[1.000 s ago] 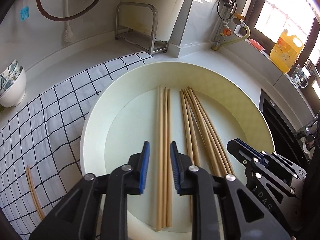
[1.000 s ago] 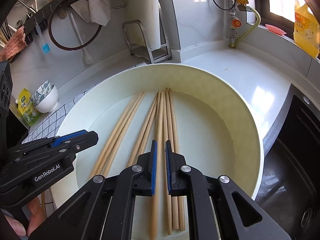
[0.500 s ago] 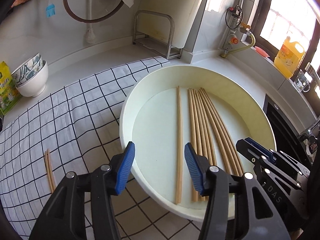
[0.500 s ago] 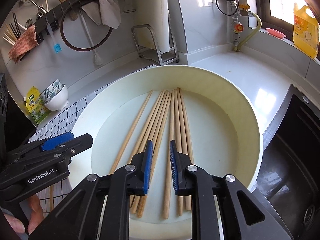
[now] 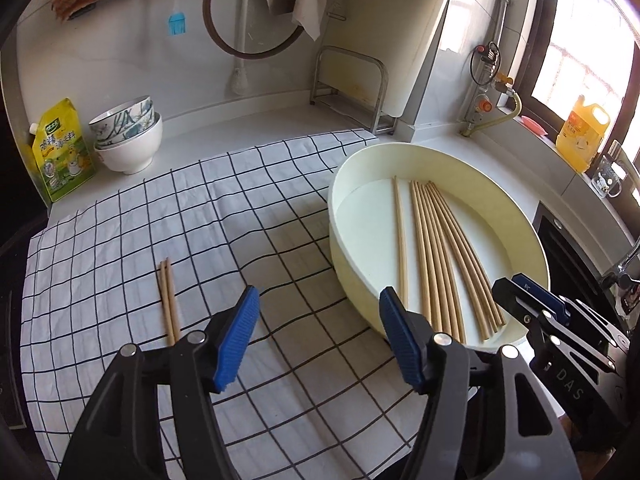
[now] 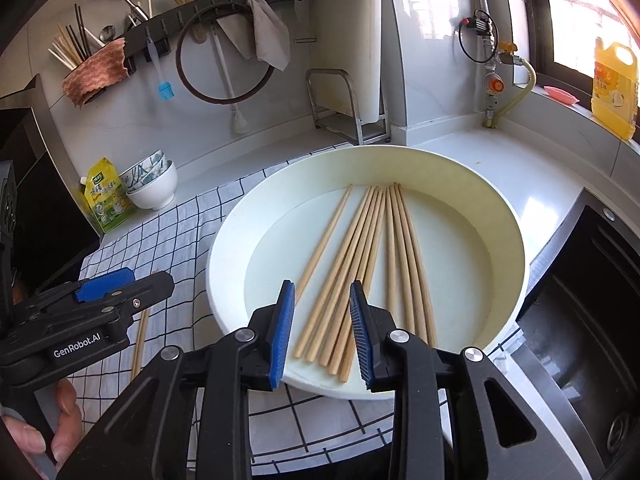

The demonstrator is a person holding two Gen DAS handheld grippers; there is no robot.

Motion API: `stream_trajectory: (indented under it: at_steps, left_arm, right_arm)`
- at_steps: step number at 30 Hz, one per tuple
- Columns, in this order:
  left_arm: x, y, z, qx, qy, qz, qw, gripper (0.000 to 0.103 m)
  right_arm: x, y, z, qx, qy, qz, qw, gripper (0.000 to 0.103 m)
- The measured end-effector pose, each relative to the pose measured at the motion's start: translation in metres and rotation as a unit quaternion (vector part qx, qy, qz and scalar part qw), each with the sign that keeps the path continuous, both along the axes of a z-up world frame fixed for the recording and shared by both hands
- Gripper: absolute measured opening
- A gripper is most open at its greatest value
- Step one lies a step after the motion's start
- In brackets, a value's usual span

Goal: Organize utensils
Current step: 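Withdraw both open grippers back over the last chopsticks on the cloth, then close the right gripper on one chopstick while the left gripper grasps the other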

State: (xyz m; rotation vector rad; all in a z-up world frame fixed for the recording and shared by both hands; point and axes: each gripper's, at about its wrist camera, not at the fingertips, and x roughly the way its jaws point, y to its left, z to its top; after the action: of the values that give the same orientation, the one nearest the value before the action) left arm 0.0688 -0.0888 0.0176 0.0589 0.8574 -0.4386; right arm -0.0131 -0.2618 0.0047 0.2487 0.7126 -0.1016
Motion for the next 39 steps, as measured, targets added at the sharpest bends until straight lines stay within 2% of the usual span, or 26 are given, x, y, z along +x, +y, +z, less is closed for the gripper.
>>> stream_trajectory:
  at_steps: [10,18,25,29,39]
  left_arm:
    - [-0.014,0.062,-0.011,0.021,-0.001,0.053,0.9984,0.065]
    - [-0.017,0.121,-0.031,0.029,0.013,0.107,0.9938,0.069]
    - [-0.012,0.159,-0.051,0.032,0.032,0.145,0.9883,0.070]
    - [-0.010,0.173,-0.056,0.036,0.034,0.158,0.9862,0.072]
    - [-0.005,0.194,-0.074,0.034,0.043,0.169,0.9841,0.073]
  right_arm:
    - [-0.009,0.057,-0.001,-0.004,-0.019,0.055,0.998,0.035]
    - [-0.002,0.096,-0.009,-0.008,-0.010,0.096,0.995,0.039]
    - [0.008,0.131,-0.022,-0.017,0.008,0.136,0.991,0.039]
    - [0.017,0.149,-0.036,-0.018,0.022,0.156,0.987,0.042]
    - [0.044,0.184,-0.066,-0.027,0.061,0.181,0.981,0.042]
